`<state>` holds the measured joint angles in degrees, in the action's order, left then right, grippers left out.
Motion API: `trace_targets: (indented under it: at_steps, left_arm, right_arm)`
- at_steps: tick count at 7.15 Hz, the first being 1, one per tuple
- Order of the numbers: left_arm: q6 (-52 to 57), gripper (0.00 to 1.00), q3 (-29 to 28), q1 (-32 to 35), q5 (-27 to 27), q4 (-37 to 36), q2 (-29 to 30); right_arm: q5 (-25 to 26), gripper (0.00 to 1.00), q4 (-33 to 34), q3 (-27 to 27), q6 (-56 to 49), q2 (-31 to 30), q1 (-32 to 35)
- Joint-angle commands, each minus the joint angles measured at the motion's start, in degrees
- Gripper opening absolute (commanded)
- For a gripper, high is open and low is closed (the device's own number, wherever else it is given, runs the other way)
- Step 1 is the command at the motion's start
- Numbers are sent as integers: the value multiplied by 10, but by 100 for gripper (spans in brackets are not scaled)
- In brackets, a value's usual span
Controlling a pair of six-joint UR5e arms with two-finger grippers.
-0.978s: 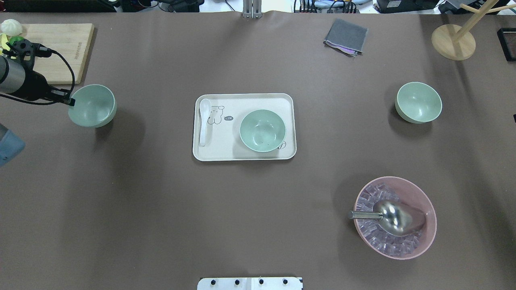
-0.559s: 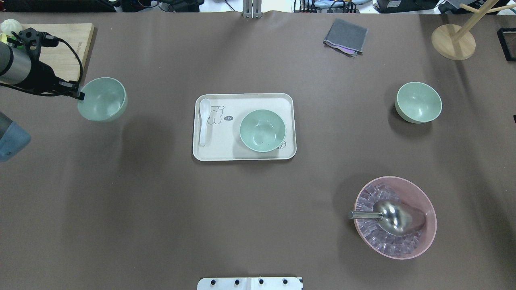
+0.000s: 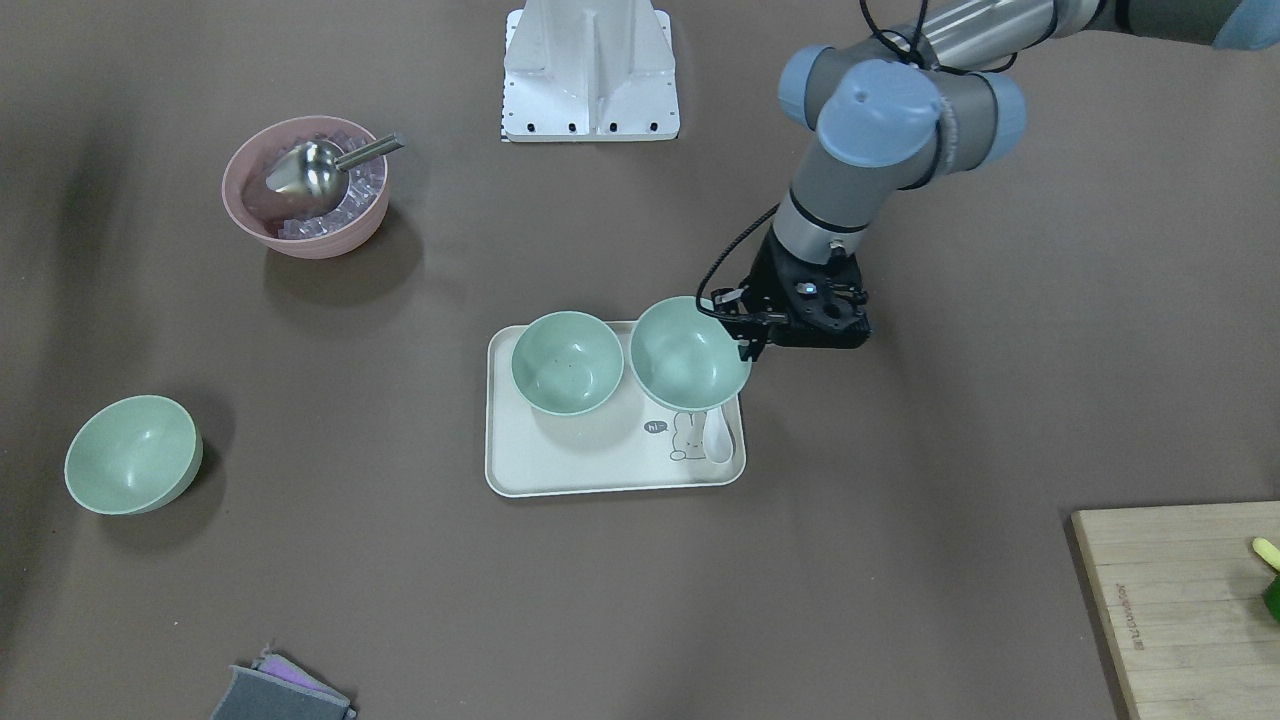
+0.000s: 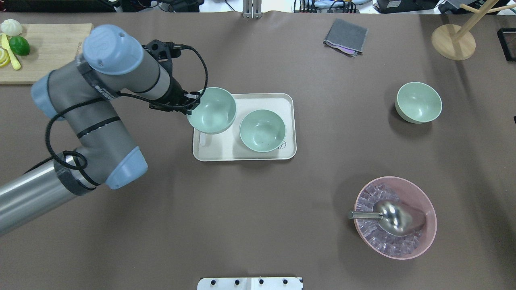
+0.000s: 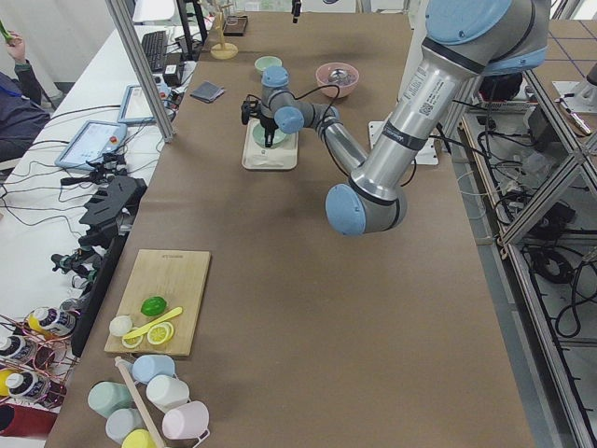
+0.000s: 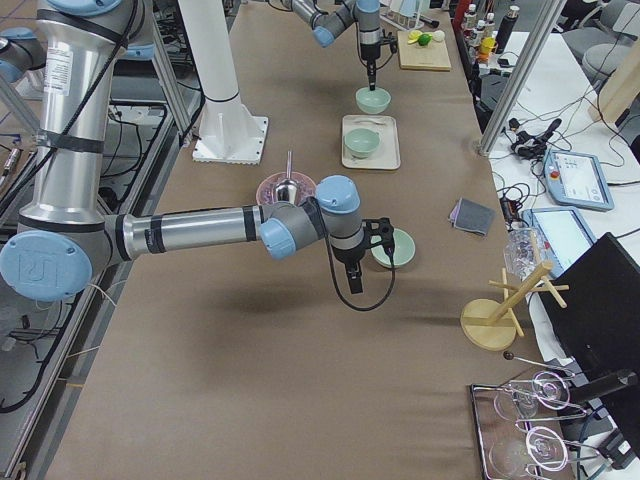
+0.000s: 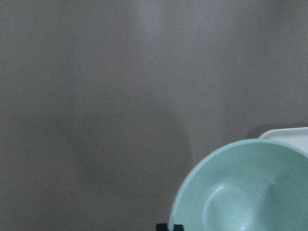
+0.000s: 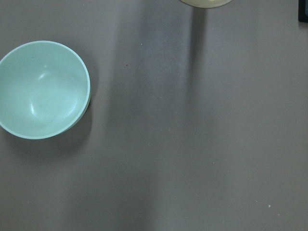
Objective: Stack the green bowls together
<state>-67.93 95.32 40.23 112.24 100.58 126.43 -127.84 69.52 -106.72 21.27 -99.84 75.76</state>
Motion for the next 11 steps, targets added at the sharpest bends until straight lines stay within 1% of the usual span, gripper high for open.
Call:
trace_targets:
  at_steps: [1,2,4,8,11]
  left_arm:
    - [-56,0,-28,-39,-19,-44,76]
    - [-67,0,-52,-51,-45,-45,100]
    - [-71,0,-82,-62,-61,-41,109]
    - [-72,0,-86,-78,-61,-37,109]
    - [-71,0,-89,-78,-61,-35,109]
  right_arm:
    - [0,100,0,-1,2,0,-1]
    - [0,100,0,-1,2,0,-1]
    - [-1,100,0,-1,2,0,-1]
    - [-1,100,0,-1,2,1,-1]
    - [-1,100,0,-1,2,1,-1]
